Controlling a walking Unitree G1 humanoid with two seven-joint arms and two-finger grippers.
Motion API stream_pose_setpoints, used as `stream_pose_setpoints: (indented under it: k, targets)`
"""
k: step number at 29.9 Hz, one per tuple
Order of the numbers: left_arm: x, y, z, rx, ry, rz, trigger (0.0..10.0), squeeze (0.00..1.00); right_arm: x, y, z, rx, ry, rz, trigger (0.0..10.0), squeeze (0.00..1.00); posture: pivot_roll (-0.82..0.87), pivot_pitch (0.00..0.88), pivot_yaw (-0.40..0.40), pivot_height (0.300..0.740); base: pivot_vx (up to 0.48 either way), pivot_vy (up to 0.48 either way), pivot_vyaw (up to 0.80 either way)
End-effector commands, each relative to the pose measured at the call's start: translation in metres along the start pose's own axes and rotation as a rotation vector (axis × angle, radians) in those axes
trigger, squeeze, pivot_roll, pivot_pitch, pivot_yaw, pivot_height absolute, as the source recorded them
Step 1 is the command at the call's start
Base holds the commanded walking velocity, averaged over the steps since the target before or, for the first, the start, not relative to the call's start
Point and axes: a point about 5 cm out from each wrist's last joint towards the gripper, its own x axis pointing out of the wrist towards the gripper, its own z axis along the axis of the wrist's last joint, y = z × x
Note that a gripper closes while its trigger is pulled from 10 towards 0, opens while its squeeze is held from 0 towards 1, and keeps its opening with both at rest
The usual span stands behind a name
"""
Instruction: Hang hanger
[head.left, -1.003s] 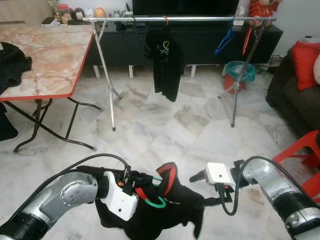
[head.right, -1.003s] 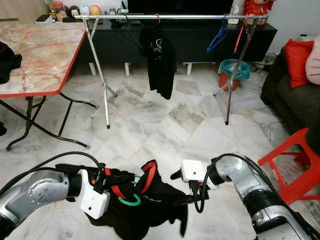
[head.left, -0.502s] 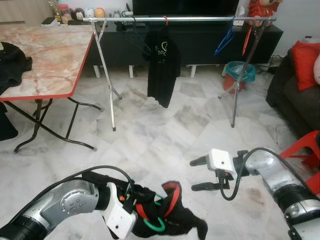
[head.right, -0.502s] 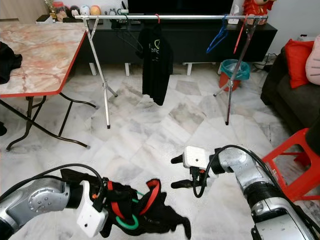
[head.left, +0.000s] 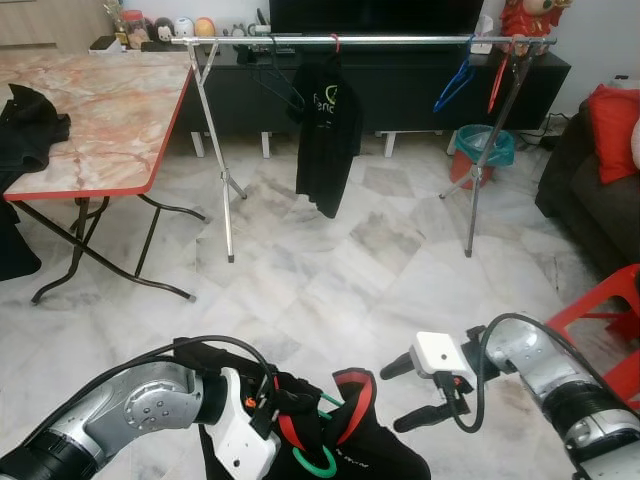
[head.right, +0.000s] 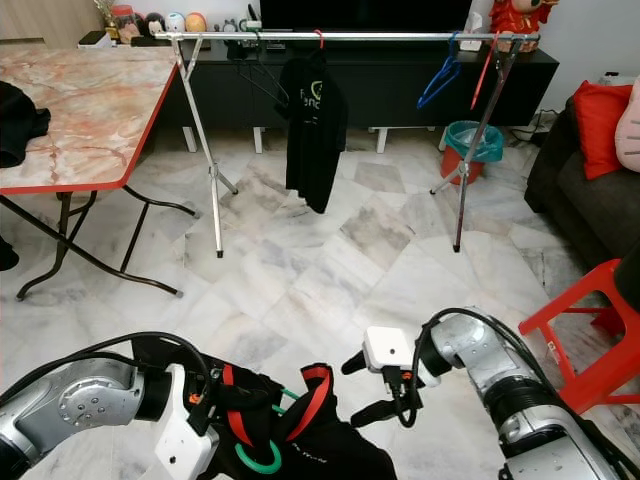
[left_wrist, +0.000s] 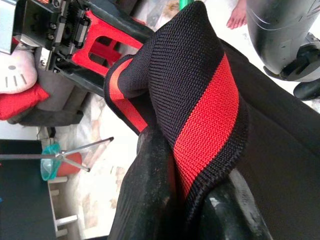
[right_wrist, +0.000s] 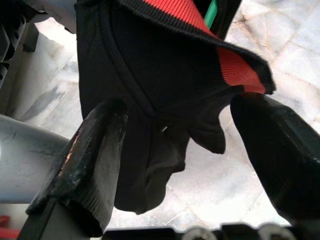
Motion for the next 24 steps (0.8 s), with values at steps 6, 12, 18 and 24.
stream_pose_setpoints:
  k: [6, 12, 18, 24]
  targets:
    - [0.004, 0.019, 0.011, 0.058, -0.051, 0.027, 10.0, 0.00, 0.001, 0.001, -0.002, -0.017, 0.014, 0.002, 10.0, 0.00, 0.03, 0.015, -0.033, 0.740, 0.000, 0.000, 0.00]
    - [0.008, 0.021, 0.015, 0.066, -0.071, 0.022, 10.0, 0.00, 0.003, 0.002, 0.000, -0.064, 0.016, 0.013, 10.0, 0.00, 0.03, 0.018, -0.034, 0.740, 0.000, 0.000, 0.00]
    - [0.008, 0.022, 0.016, 0.062, -0.072, 0.017, 10.0, 0.00, 0.003, 0.004, 0.001, -0.064, 0.006, 0.064, 10.0, 0.00, 0.03, 0.016, -0.037, 0.740, 0.000, 0.000, 0.00]
    - [0.009, 0.022, 0.016, 0.057, -0.068, 0.008, 10.0, 0.00, 0.002, 0.003, 0.003, -0.091, 0.005, 0.050, 10.0, 0.00, 0.03, 0.022, -0.041, 0.740, 0.000, 0.000, 0.00]
